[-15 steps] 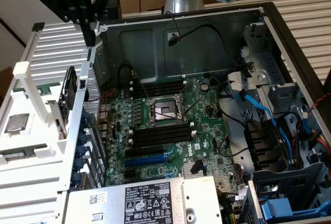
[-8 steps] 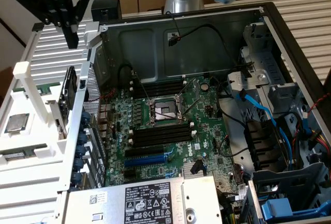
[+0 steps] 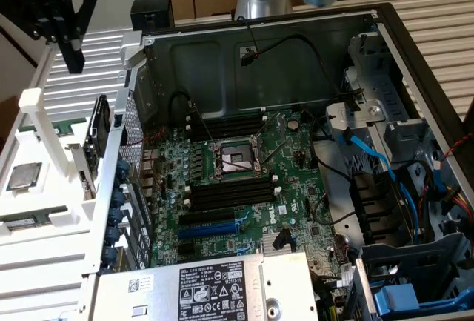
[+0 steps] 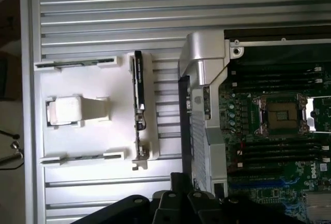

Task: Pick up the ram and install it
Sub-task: 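Reach for the ram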

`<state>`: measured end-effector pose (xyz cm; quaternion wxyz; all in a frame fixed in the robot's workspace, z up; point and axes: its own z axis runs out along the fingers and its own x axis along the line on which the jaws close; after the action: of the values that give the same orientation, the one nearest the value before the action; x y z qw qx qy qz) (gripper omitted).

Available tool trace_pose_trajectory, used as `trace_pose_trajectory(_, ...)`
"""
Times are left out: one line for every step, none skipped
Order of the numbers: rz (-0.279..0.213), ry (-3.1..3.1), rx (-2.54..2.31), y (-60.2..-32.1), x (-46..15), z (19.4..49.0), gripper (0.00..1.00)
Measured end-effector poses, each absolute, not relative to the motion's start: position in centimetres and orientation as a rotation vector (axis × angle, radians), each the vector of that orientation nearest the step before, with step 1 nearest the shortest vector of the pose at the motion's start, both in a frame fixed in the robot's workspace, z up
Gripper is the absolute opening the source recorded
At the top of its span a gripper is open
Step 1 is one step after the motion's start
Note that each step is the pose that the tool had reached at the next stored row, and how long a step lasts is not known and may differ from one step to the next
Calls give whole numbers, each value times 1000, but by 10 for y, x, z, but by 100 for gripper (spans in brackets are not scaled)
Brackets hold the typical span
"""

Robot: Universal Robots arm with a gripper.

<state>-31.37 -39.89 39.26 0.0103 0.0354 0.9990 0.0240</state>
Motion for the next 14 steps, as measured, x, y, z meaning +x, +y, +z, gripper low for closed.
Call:
trace_pose_trajectory(75,3118,111,-399,-318,393,10)
trace_pose_trajectory(75,3118,110,-399,-323,393,10)
trace_pose_trajectory(75,3118,110,-399,-327,393,10)
trace_pose_trajectory(75,3118,110,-399,-332,393,10)
trace_pose_trajectory(75,3118,110,-399,-337,393,10)
trace_pose_trajectory(75,3118,111,-399,-341,393,10)
trace_pose_trajectory(75,3118,111,-399,-346,393,10)
trace_pose_trajectory(75,3118,110,-399,-350,393,10)
trace_pose_trajectory(75,3118,110,-399,-355,393,10)
trace_pose_trajectory(75,3118,110,-399,-359,393,10)
trace_pose_trajectory(75,3118,110,-399,-364,392,10)
trace_pose_trajectory(75,3118,111,-399,-368,392,10)
trace_pose_trajectory(75,3118,110,-399,-373,392,10)
trace_pose_trajectory(75,3118,110,-399,-382,392,10)
